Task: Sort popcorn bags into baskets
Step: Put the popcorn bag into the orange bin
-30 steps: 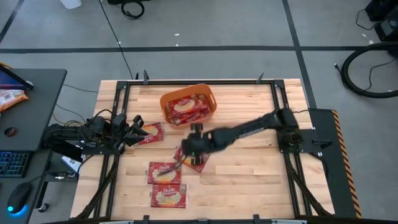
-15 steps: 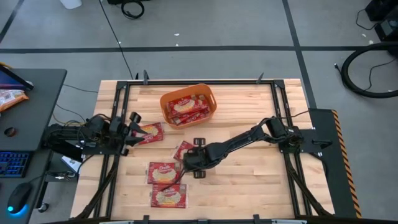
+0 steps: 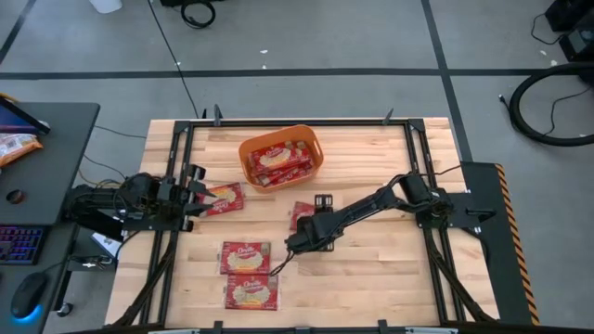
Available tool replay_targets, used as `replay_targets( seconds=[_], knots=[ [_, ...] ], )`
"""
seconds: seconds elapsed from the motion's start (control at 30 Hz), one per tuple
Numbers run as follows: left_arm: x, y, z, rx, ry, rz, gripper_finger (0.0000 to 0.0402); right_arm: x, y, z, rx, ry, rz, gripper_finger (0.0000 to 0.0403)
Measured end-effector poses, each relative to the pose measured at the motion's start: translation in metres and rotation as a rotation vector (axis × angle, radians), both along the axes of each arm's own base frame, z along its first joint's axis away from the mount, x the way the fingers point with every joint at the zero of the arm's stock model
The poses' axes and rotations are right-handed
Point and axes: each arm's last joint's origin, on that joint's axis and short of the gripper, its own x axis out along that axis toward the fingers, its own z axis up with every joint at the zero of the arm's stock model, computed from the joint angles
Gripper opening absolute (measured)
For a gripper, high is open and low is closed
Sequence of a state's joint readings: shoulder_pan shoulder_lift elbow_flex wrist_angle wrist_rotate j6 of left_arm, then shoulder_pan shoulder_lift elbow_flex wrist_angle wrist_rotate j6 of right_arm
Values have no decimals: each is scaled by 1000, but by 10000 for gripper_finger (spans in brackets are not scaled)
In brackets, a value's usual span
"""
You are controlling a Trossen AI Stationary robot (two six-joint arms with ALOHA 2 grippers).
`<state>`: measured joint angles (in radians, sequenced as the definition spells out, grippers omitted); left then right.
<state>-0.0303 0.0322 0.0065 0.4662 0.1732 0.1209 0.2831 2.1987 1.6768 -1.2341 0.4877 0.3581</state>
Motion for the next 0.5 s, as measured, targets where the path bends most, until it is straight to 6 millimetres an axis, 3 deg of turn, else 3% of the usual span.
replay_targets(
  seconds=[0.17,0.3,0.5],
  knots=[
    [0,0,0,4,-7,2,117,-2,1,35,1,-137,3,151],
    [0,0,1,-2,-7,-1,117,-2,8,33,57,-198,-8,152],
    [0,0,1,-19,-3,-9,117,-17,23,9,86,-164,2,172]
  ],
)
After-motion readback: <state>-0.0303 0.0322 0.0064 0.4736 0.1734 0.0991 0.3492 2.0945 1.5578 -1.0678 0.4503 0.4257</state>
